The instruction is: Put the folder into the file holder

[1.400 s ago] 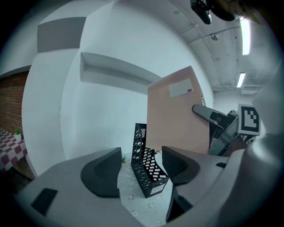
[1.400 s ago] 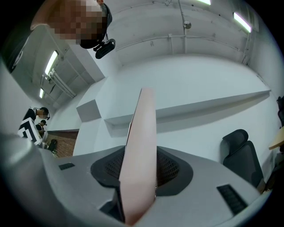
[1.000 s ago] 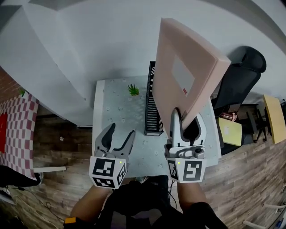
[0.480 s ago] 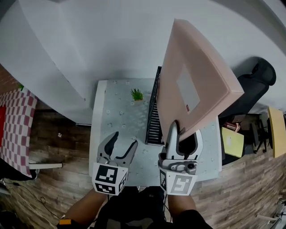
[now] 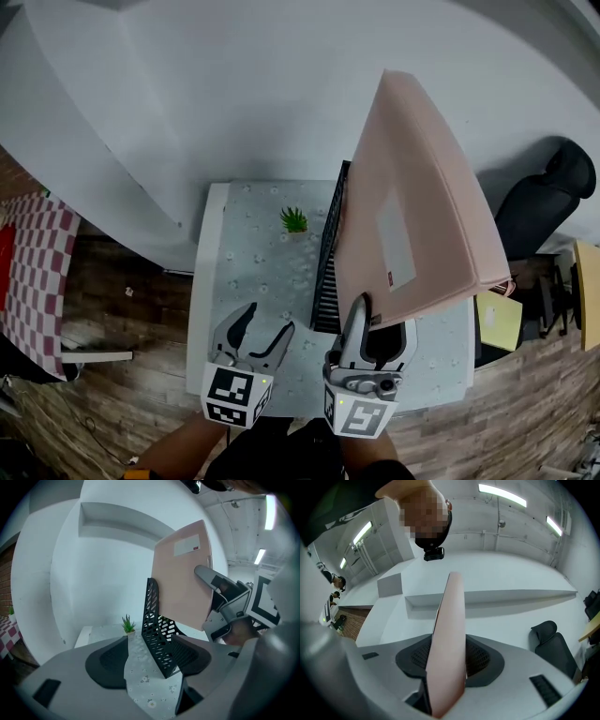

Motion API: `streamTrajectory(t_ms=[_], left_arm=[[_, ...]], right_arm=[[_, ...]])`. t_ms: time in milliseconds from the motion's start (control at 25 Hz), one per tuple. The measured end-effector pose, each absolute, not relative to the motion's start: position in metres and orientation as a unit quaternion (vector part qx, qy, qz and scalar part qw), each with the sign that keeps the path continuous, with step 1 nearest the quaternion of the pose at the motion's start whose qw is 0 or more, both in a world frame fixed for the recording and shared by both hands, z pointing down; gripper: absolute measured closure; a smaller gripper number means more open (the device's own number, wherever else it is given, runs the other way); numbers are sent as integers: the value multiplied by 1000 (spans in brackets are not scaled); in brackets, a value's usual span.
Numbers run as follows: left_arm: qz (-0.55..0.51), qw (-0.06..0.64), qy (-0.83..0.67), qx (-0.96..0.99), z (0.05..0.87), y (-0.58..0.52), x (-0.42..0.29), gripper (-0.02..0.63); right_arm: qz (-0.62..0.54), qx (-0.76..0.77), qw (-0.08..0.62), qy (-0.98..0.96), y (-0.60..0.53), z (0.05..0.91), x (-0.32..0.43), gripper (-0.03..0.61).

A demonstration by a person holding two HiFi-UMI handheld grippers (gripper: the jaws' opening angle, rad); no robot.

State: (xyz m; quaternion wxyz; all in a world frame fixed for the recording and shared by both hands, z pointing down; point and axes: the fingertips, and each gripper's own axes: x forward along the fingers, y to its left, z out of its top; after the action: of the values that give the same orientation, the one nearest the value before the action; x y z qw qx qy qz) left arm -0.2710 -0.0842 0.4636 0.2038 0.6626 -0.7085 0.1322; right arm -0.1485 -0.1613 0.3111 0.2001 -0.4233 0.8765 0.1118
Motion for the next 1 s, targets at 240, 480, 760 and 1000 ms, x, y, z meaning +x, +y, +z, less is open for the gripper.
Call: streamTrajectory(t_ms=[240,480,760,1000], left_arm=[[134,214,-700,668,483,-90,-273,313],[133,223,-690,675,497,-96,-272,313],[131,230,-688,675,503,-97,-274,313],[130,230,-685,679,503,-96,-270,313]], right_arm=[[120,-431,200,871,-160,328,-159,396],[117,-439,182,872,-162,351,-161,393],[121,-439,174,873,-156,364,-163,391],[137,-443,183,867,-153,355,-162,393]])
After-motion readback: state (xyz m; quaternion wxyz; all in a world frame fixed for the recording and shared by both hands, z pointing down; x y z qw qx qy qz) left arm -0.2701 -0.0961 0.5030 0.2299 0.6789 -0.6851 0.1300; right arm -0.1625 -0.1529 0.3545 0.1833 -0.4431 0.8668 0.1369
